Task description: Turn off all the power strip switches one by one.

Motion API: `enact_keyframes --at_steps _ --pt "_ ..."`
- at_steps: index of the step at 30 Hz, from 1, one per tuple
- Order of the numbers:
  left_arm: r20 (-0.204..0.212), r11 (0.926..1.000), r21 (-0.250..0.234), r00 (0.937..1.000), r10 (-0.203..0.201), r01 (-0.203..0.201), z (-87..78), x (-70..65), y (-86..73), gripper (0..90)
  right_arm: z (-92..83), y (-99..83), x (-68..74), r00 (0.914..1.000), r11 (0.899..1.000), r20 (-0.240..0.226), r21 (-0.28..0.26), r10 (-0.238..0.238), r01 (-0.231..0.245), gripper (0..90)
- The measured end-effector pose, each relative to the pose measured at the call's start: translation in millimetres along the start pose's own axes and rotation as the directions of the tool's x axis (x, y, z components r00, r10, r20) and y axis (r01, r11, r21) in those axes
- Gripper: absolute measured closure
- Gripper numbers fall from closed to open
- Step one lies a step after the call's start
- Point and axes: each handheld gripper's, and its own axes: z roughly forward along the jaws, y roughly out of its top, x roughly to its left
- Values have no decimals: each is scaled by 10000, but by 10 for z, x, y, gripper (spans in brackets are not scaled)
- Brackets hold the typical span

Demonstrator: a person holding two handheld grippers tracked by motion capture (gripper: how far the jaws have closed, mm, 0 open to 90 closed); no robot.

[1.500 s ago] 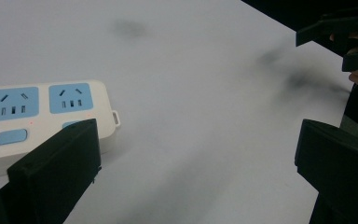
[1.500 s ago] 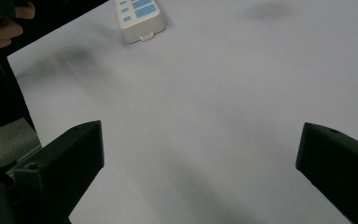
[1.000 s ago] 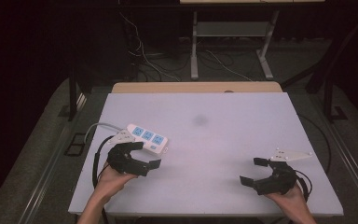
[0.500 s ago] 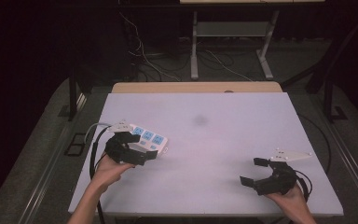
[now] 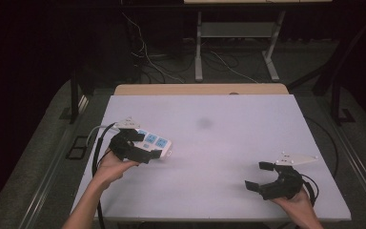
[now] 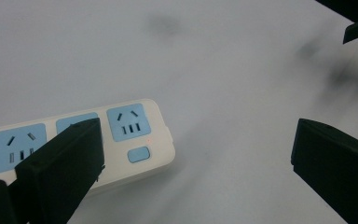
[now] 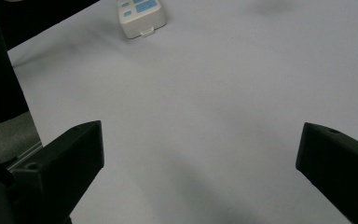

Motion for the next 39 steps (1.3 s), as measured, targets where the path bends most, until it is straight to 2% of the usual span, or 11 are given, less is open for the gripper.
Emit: enact_keyframes --at_steps 8,13,19,23,29,39 --pt "-230 9964 673 9983 541 -525 87 27 114 22 12 2 6 10000 10000 22 63 -32 32 7" --pt "-340 9935 956 9973 649 -614 150 68 138 54 17 1 4 10000 10000 41 99 -13 13 7" --pt "-288 9915 1113 9971 707 -671 183 123 161 108 17 2 2 10000 10000 51 91 -24 23 7" --pt "-383 9891 1293 9964 754 -699 215 165 167 161 18 3 -1 10000 10000 70 97 -5 4 7" --pt "-415 9894 1280 9963 750 -691 248 219 164 268 28 0 1 9999 9998 56 156 -103 102 7" --pt "-529 9858 1540 9957 755 -665 324 301 143 500 39 -5 4 9999 9996 63 253 -130 129 8"
